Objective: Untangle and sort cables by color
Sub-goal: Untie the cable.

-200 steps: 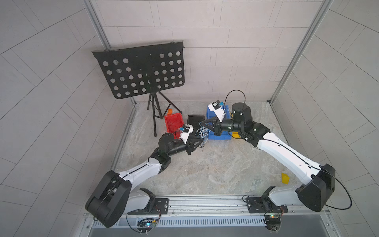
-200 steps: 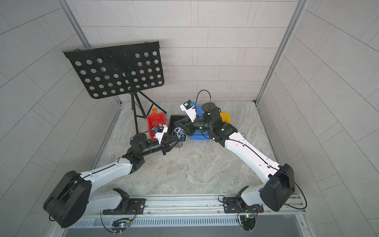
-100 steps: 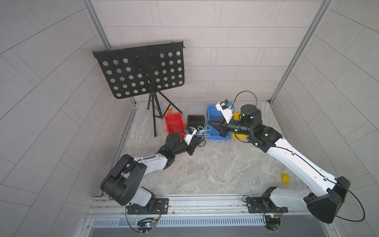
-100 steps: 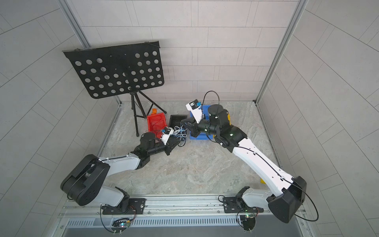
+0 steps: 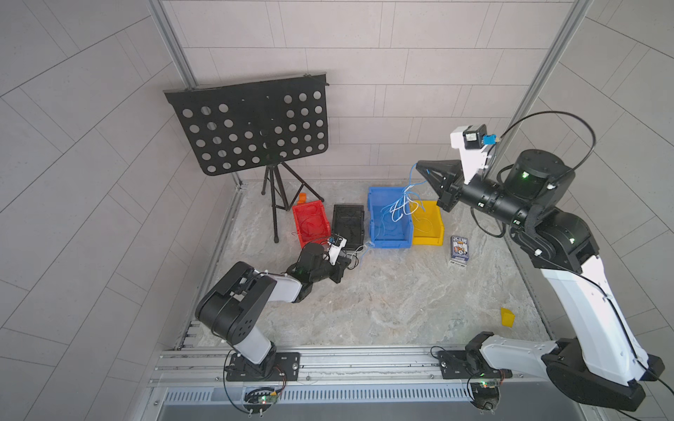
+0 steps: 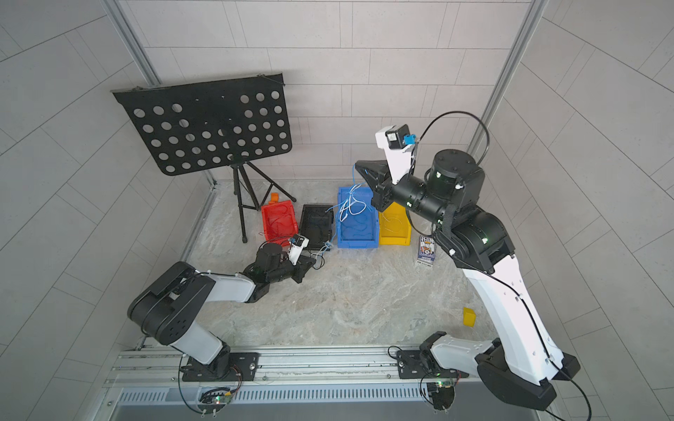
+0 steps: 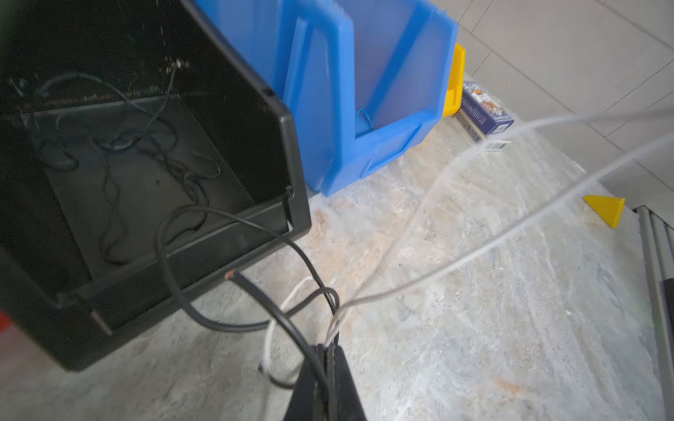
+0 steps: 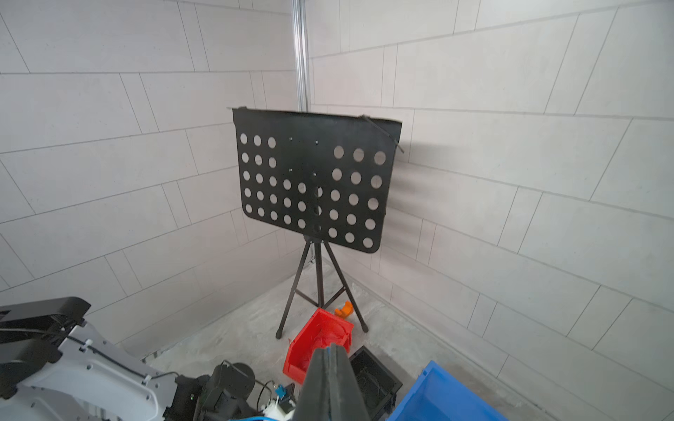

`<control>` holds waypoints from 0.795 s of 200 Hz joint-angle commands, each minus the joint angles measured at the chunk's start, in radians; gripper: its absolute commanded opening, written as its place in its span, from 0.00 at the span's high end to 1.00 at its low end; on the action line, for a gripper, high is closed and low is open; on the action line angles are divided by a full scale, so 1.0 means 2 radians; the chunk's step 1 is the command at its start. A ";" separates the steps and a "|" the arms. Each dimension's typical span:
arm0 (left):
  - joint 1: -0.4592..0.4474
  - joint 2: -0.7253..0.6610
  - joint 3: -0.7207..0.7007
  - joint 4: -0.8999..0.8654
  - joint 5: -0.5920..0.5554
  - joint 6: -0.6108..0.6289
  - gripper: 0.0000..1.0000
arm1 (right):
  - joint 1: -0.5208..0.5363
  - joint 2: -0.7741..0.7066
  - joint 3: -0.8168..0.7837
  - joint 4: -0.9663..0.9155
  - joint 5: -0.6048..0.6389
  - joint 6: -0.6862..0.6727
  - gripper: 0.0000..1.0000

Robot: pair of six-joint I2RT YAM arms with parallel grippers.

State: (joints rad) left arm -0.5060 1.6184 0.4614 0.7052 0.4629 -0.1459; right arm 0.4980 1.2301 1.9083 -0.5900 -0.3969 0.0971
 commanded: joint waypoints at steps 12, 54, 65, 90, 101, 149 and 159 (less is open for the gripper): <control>0.000 0.014 -0.011 0.002 -0.016 -0.017 1.00 | -0.002 0.022 0.048 -0.027 0.017 -0.015 1.00; -0.001 0.019 -0.032 0.016 -0.035 -0.027 1.00 | -0.016 0.067 0.137 -0.062 0.073 -0.039 1.00; -0.007 0.003 -0.037 0.009 -0.043 -0.031 1.00 | -0.023 0.068 0.121 -0.049 0.098 -0.048 1.00; -0.057 -0.014 -0.059 -0.025 -0.141 -0.036 1.00 | -0.118 0.105 0.151 0.000 0.054 0.015 1.00; -0.081 -0.005 -0.077 0.006 -0.146 -0.039 1.00 | -0.157 0.151 0.235 -0.044 -0.005 0.042 1.00; -0.165 0.020 -0.107 0.030 -0.219 -0.067 1.00 | -0.166 0.128 0.156 0.010 -0.048 0.056 1.00; -0.165 0.032 -0.119 0.055 -0.217 -0.074 1.00 | -0.166 0.142 0.181 -0.017 -0.045 0.047 1.00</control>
State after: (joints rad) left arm -0.7944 1.6218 0.3031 0.8108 0.1127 -0.2546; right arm 0.1661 1.5303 2.2391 -0.6479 -0.4393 0.1787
